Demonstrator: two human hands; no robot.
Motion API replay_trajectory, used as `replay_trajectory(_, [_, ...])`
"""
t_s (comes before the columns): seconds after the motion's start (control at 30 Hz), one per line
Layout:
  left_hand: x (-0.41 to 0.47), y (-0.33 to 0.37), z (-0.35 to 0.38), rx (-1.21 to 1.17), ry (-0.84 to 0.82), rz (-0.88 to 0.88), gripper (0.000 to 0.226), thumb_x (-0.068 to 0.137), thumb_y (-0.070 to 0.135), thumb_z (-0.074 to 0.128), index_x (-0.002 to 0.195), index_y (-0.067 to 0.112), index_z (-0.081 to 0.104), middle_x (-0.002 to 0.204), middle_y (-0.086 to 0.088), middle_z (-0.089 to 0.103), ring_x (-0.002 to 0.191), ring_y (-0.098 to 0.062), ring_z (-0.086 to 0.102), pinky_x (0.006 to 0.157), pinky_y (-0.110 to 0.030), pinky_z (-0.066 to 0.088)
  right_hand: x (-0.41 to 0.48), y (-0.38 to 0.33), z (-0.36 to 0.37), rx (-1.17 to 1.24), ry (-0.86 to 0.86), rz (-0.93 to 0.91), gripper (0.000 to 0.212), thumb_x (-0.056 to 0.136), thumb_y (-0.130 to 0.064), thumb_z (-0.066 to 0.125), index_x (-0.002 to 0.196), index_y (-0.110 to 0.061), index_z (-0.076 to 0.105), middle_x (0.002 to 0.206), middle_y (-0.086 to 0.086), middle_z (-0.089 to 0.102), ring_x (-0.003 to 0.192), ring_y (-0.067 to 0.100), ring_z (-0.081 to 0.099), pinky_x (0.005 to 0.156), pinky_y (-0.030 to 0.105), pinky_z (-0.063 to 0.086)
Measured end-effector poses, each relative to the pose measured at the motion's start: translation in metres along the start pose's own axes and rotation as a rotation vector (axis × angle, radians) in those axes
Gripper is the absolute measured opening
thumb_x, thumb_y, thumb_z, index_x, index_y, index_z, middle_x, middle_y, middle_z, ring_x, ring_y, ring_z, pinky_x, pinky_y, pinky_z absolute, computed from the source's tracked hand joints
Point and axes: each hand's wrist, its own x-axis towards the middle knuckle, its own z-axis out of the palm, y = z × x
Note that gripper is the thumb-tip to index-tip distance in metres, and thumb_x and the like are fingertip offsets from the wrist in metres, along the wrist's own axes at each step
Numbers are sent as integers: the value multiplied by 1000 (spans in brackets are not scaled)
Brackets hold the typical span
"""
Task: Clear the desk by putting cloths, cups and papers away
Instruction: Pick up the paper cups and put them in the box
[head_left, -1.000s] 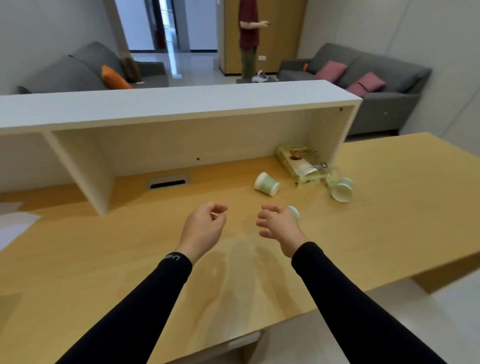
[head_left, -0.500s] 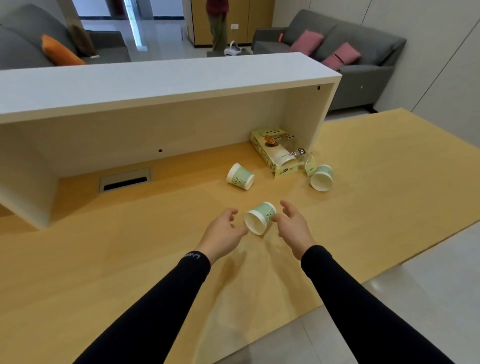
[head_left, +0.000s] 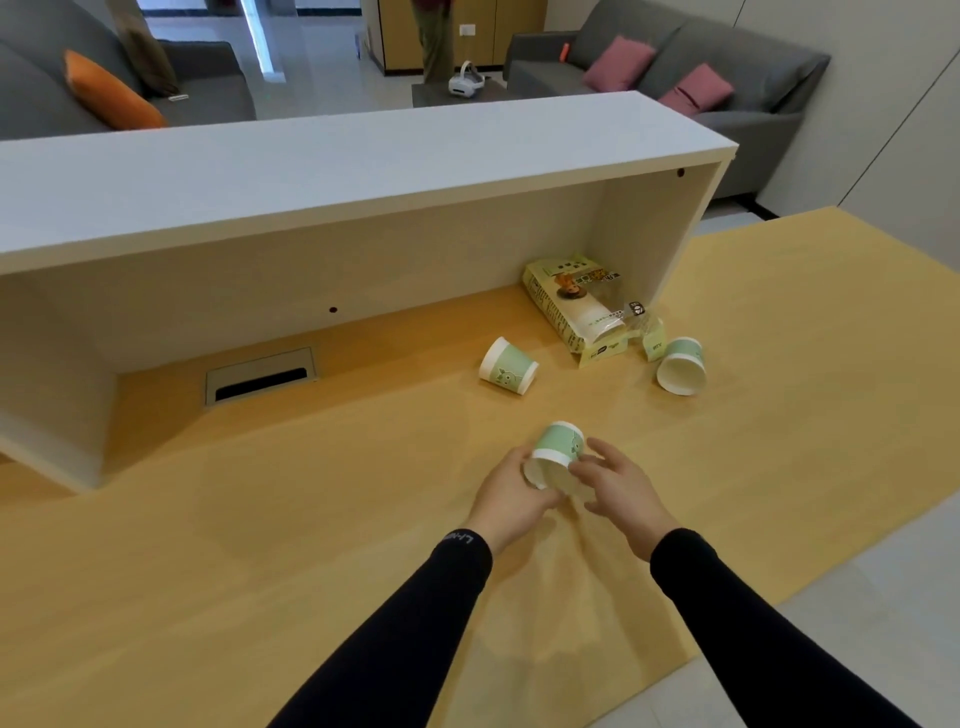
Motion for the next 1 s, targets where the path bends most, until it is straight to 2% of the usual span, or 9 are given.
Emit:
replay_trajectory(0.1, [1,-3,8,135,79,27,50,78,16,65,126,17,52,115,-3,64,100,-21,63,82,-30,50,-6,8,3,-49,-9,11,49,87,-11,56,135,-11,49,125,5,58,104,21,58,84,32,48])
replay_trajectory(0.17, [-5,-2,10,239,167,59,37,81,18,62,118,18,56,103,-2,64,86,-17,60,72,-25,44,-12,10,5,-69,4,-7,48,84,-6,55,132,-10,50,114,4,59,96,20,60,78,29,48])
replay_trajectory(0.27, [-19,-1,9,237,291,118,22,84,16,59,106,20,60,80,4,56,72,-15,53,64,-25,40,-23,11,4,-88,14,-68,45,81,0,55,125,-12,54,107,5,61,87,18,61,68,25,48])
replay_trajectory(0.4, [-52,11,-6,191,422,224,8,86,21,60,92,22,55,72,9,51,67,-10,50,54,-20,35,-39,1,7,1,25,-174,25,82,0,58,101,-17,58,108,8,64,93,23,63,83,39,55])
replay_trajectory(0.5, [-78,15,-30,106,544,269,8,85,23,62,84,25,54,71,7,53,65,-11,51,56,-24,41,-56,-15,22,114,-54,-237,15,84,-4,64,95,-13,59,101,11,64,86,23,63,74,35,56])
replay_trajectory(0.6, [-107,15,-59,-24,651,297,14,83,24,63,76,31,54,70,5,54,69,-17,56,69,-42,54,-78,-32,46,196,-162,-323,12,83,-7,67,85,-14,57,86,7,62,72,16,62,64,28,55])
replay_trajectory(0.67, [-128,14,-80,-72,720,320,12,84,24,63,77,30,56,71,4,54,70,-17,56,73,-46,55,-94,-42,66,211,-239,-371,13,83,-8,67,84,-14,56,80,5,61,65,12,60,59,25,55])
replay_trajectory(0.8, [-175,3,-121,-154,876,353,9,85,28,62,78,28,57,77,0,59,75,-20,59,71,-44,55,-131,-60,112,176,-409,-436,16,82,-12,70,87,-14,55,73,2,61,50,3,59,56,24,56])
replay_trajectory(1.0, [-261,-36,-188,-256,1095,350,9,86,29,61,78,26,58,76,-5,60,69,-21,59,59,-36,52,-199,-73,203,136,-611,-469,16,83,-20,70,89,-11,58,72,3,64,50,4,61,57,26,58])
